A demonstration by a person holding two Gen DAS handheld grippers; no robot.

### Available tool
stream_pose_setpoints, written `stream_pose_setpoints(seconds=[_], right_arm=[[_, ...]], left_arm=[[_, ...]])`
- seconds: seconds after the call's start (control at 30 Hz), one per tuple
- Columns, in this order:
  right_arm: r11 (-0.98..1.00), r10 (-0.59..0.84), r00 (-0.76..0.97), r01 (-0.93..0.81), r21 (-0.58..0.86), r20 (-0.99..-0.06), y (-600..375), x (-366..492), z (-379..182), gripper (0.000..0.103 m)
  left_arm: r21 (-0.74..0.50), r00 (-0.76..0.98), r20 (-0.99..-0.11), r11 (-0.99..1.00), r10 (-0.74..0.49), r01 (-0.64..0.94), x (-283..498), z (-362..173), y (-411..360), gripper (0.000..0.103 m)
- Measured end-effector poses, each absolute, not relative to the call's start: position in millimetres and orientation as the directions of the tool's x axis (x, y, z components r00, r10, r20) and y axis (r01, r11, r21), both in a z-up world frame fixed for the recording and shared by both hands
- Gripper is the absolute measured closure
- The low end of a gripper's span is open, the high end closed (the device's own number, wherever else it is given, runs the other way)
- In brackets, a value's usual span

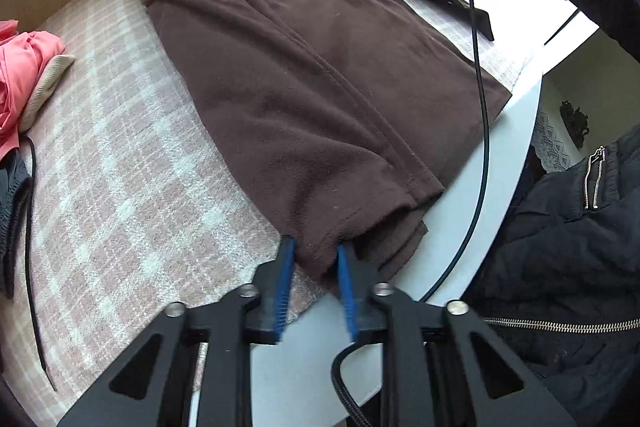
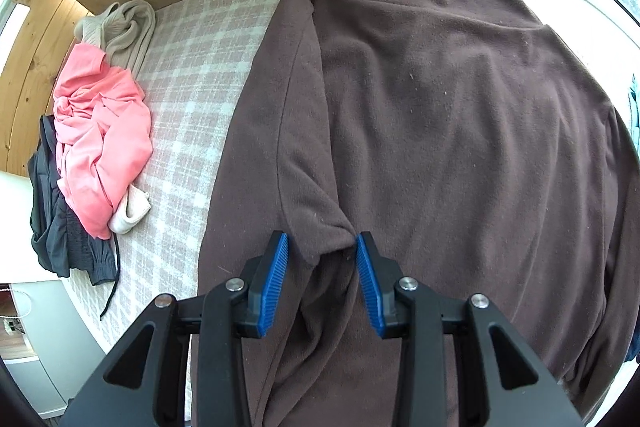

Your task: Fold clothes

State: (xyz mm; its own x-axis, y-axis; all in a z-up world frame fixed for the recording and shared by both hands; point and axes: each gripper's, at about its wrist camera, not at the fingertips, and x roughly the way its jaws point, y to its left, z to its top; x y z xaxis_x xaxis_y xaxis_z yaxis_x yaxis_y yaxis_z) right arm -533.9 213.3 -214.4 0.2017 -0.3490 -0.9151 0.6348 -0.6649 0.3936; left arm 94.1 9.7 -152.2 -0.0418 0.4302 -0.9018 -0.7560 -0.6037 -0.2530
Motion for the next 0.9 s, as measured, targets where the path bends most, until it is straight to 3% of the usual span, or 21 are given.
stream_pose_setpoints(seconds=[0.2,0.67,0.7,0.73,0.77,0.9], right_arm=[[-0.641,-0.397,0.191,0.643,0.420,-0.898,197,-546,-209,0.067],[-0.584,-0.313,0.210,0.727,0.362,-0.926,170,-535,-227,0.062],[-0.581,-0.305,0.201,0.736,0.349,-0.931,168,-533,-228,0.065],[-0.582,-0.310,0.210,0.729,0.360,-0.927,168,-533,-228,0.083],[-0.584,-0.321,0.226,0.717,0.380,-0.920,168,-535,-227,0.087],[-0.573,-0.338,0.235,0.717,0.398,-0.911,169,-538,-217,0.089]], left_arm=[[-0.305,-0.035,-0.882,-0.626,0.469,-0.718,92,-148,-1,0.096],[-0.281,-0.080,-0.869,-0.620,0.489,-0.733,74,-140,-3,0.098],[-0.277,-0.085,-0.868,-0.619,0.489,-0.734,74,-139,-4,0.098],[-0.273,-0.090,-0.867,-0.619,0.490,-0.736,73,-138,-6,0.099],[-0.272,-0.097,-0.864,-0.620,0.494,-0.736,72,-135,-13,0.099],[-0.303,-0.127,-0.841,-0.653,0.525,-0.694,73,-128,-35,0.100]])
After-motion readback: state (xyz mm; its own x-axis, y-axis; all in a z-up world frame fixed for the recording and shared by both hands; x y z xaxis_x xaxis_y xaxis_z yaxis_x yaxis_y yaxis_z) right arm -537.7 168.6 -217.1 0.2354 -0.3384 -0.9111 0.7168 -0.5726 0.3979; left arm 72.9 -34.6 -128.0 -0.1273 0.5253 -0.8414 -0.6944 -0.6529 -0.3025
